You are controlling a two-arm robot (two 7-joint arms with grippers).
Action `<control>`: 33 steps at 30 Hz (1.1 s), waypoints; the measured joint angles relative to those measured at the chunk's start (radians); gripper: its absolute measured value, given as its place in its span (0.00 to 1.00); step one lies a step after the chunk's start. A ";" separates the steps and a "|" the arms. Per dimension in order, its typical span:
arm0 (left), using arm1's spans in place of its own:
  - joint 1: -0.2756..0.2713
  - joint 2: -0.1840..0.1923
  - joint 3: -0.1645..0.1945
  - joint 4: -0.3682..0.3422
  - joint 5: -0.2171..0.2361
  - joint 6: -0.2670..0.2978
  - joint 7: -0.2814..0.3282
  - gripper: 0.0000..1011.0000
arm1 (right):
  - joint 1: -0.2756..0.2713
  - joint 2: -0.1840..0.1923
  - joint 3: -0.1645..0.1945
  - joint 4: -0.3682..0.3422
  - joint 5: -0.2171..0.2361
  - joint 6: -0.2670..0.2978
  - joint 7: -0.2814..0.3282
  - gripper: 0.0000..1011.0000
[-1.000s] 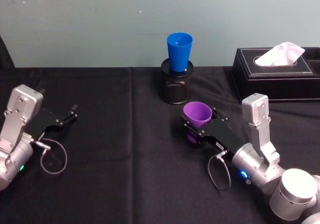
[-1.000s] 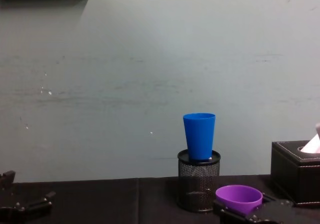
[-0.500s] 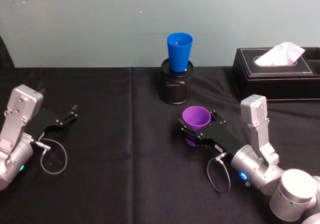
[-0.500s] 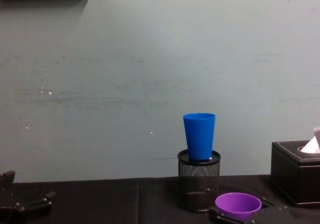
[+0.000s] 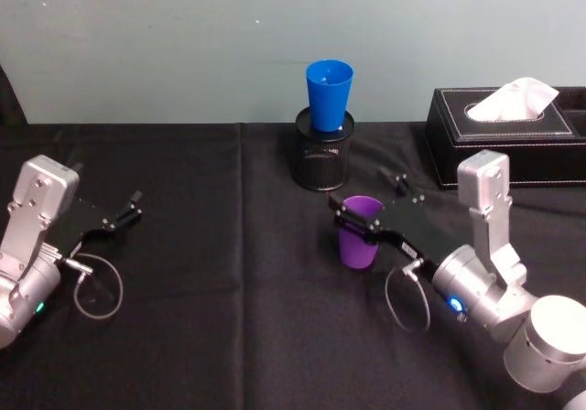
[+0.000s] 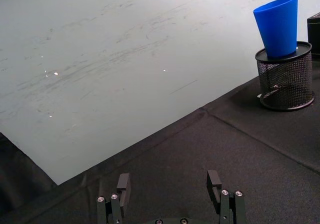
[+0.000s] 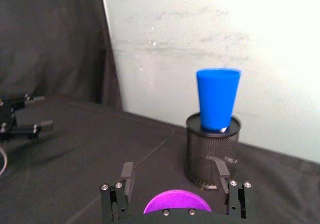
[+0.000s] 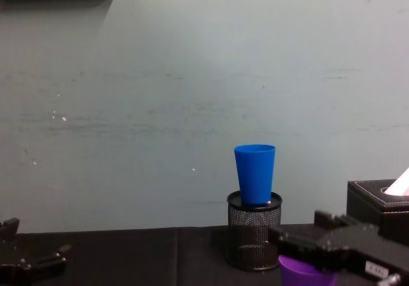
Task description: Pick up one cup with a gripper and tap it against the other cup.
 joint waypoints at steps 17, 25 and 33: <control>0.000 0.000 0.000 0.000 0.000 0.000 0.000 0.99 | -0.006 -0.018 0.109 -0.076 -0.123 0.100 -0.248 0.99; 0.000 0.000 0.000 0.000 0.000 0.000 0.000 0.99 | 0.028 -0.045 0.116 0.002 -0.205 0.127 -0.317 0.99; 0.000 0.000 0.000 0.000 0.000 0.000 0.000 0.99 | 0.038 -0.053 0.114 0.022 -0.230 0.134 -0.330 0.99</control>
